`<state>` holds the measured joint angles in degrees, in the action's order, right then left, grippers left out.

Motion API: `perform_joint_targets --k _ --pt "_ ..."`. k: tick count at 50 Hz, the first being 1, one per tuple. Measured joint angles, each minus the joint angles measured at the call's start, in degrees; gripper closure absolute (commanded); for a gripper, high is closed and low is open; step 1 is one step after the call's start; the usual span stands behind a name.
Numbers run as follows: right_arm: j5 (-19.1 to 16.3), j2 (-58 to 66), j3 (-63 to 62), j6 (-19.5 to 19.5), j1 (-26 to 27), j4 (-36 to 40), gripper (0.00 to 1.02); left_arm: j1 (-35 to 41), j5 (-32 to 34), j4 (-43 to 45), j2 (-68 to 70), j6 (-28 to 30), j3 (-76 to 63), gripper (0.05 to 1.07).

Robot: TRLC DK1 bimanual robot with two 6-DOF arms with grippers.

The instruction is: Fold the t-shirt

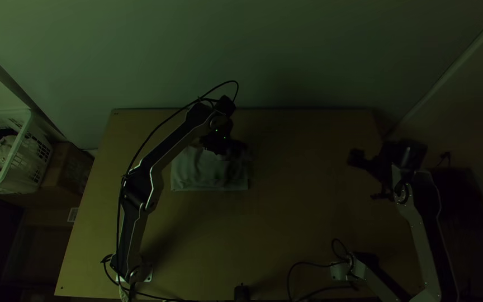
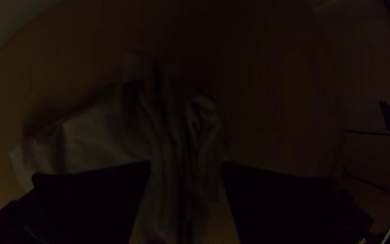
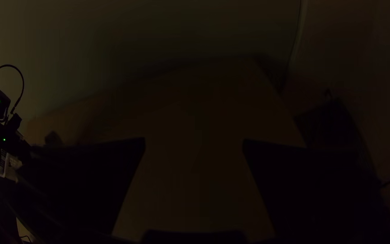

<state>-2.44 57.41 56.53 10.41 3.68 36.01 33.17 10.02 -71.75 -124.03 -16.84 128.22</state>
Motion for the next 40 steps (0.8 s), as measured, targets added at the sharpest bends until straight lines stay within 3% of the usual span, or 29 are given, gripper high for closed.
perform_joint_targets --k 15,28,40 --pt "-0.02 -0.83 -3.8 -0.68 -0.96 -2.05 0.03 -0.22 3.41 4.39 3.08 -2.62 0.76 0.09" --pt "0.0 -2.14 -3.41 -3.13 -0.5 -9.05 0.03 -7.23 3.5 4.9 12.85 1.79 -1.16 0.09" --pt "0.0 -5.05 -1.42 -5.73 -0.48 -16.39 0.03 -12.44 3.52 13.94 25.38 4.52 -10.4 0.09"
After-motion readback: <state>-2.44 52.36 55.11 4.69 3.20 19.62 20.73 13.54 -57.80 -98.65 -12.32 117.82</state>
